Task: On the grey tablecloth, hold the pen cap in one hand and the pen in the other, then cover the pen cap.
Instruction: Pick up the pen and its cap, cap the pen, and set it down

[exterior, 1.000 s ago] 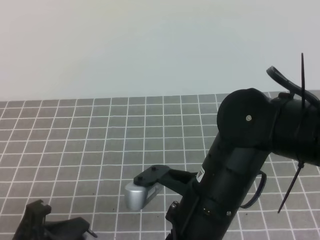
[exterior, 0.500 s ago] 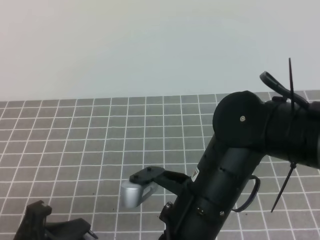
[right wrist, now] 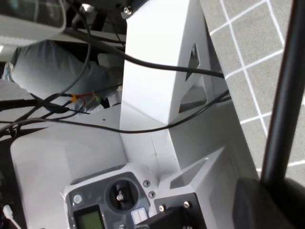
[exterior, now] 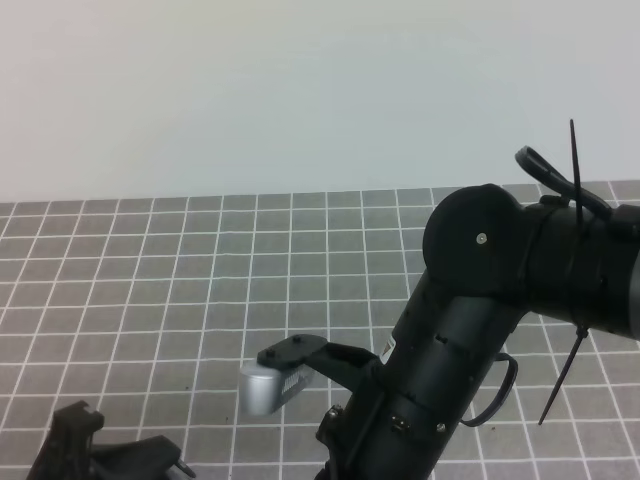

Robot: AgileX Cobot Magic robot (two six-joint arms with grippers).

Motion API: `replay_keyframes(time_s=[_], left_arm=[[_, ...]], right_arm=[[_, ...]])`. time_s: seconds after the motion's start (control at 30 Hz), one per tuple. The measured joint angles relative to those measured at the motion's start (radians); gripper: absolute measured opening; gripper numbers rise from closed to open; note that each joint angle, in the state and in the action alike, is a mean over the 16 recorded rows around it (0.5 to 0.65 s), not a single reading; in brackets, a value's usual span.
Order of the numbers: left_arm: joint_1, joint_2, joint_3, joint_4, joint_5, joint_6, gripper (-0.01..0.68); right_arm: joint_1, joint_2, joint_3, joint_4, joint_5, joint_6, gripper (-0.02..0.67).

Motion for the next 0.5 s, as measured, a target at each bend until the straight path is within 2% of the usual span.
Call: replay_keyframes(time_s=[0.5], left_arm=[[0.000, 0.000, 0.000, -0.021, 0.005, 0.031, 0.079]], right_arm=[[0.000, 0.001, -0.002, 0.039, -0.091, 0.000, -0.003]])
